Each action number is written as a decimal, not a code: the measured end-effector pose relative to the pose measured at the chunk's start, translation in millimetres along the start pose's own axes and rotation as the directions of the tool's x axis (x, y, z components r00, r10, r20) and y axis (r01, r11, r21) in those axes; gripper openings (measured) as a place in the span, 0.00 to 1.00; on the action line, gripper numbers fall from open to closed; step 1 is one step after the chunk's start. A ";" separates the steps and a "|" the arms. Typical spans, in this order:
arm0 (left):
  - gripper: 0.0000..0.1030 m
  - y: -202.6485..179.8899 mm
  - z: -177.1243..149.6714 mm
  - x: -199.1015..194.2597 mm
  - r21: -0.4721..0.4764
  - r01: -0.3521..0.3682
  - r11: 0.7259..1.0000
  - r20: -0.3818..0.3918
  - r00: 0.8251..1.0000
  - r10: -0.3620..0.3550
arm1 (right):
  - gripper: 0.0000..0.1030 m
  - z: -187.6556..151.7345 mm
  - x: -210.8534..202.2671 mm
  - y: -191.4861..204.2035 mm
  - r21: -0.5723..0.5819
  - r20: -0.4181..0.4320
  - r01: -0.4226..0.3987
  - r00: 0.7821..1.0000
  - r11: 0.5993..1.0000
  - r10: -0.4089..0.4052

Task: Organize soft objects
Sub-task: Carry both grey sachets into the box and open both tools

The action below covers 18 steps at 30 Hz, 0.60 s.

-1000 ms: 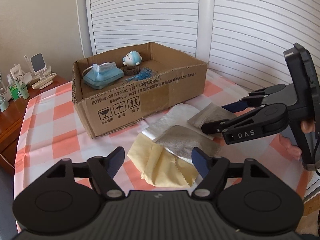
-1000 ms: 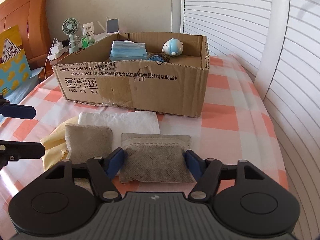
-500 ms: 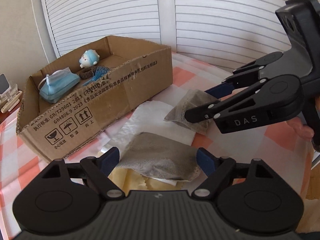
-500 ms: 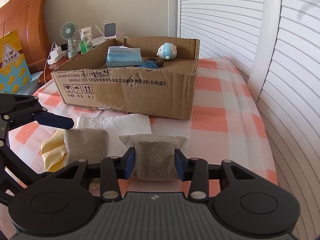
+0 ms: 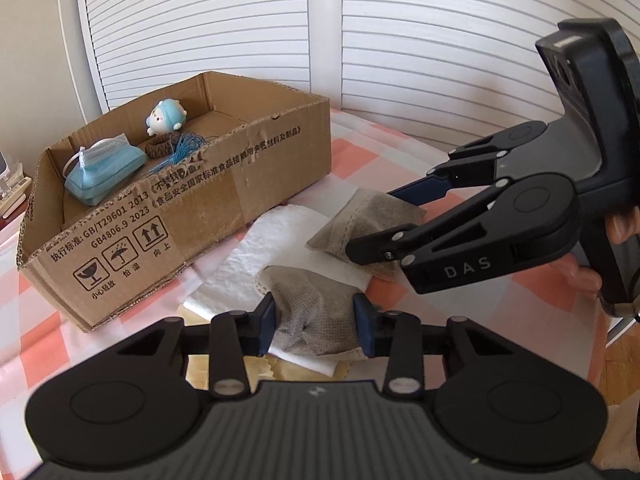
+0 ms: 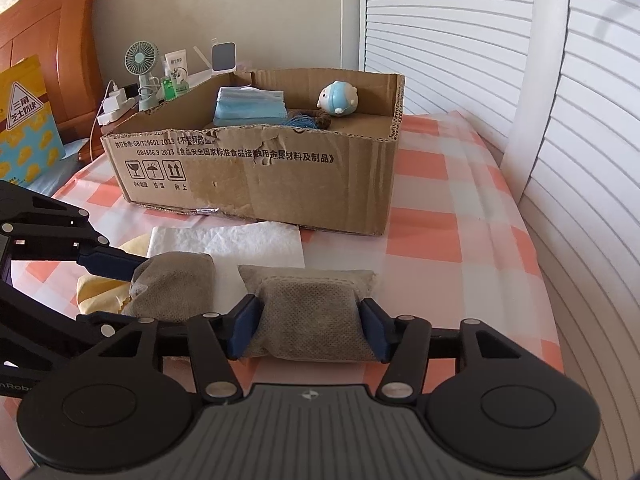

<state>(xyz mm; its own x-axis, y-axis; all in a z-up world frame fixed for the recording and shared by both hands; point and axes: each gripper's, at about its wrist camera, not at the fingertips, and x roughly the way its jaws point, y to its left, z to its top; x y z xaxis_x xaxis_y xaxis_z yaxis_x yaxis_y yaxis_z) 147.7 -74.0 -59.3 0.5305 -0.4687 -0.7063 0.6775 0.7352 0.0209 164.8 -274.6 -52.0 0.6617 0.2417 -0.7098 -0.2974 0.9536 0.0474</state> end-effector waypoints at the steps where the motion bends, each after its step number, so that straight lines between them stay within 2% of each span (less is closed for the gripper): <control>1: 0.34 -0.1 0.5 -1.1 -0.001 -0.001 1.000 0.002 1.000 0.001 | 0.51 -0.1 -0.4 0.9 -0.007 0.000 0.002 1.000 1.000 -0.002; 4: 0.33 0.3 2.0 -5.5 -0.005 -0.003 1.000 0.007 1.000 0.003 | 0.44 0.2 -3.9 4.1 -0.027 0.003 0.008 1.000 1.000 -0.008; 7: 0.33 1.3 3.9 -12.6 -0.014 -0.013 1.000 0.019 1.000 0.013 | 0.42 1.8 -8.7 6.2 -0.041 0.008 0.015 1.000 0.999 -0.015; 13: 0.33 -0.6 10.6 -36.7 -0.014 -0.024 1.000 0.050 0.998 0.025 | 0.41 6.1 -26.9 7.1 -0.063 0.036 0.024 0.999 0.998 -0.022; 18: 0.33 8.6 28.2 -59.5 -0.013 -0.063 0.998 0.087 0.994 0.064 | 0.41 15.2 -48.3 5.3 -0.076 0.063 0.015 0.998 0.997 -0.010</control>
<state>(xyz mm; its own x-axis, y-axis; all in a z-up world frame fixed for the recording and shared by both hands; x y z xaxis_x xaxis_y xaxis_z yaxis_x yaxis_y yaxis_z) 136.3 -53.5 2.8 0.6147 -0.4615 -0.6396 0.6360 0.7696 0.0559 141.7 -278.5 -6.8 0.7066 0.2429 -0.6646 -0.3389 0.9407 -0.0165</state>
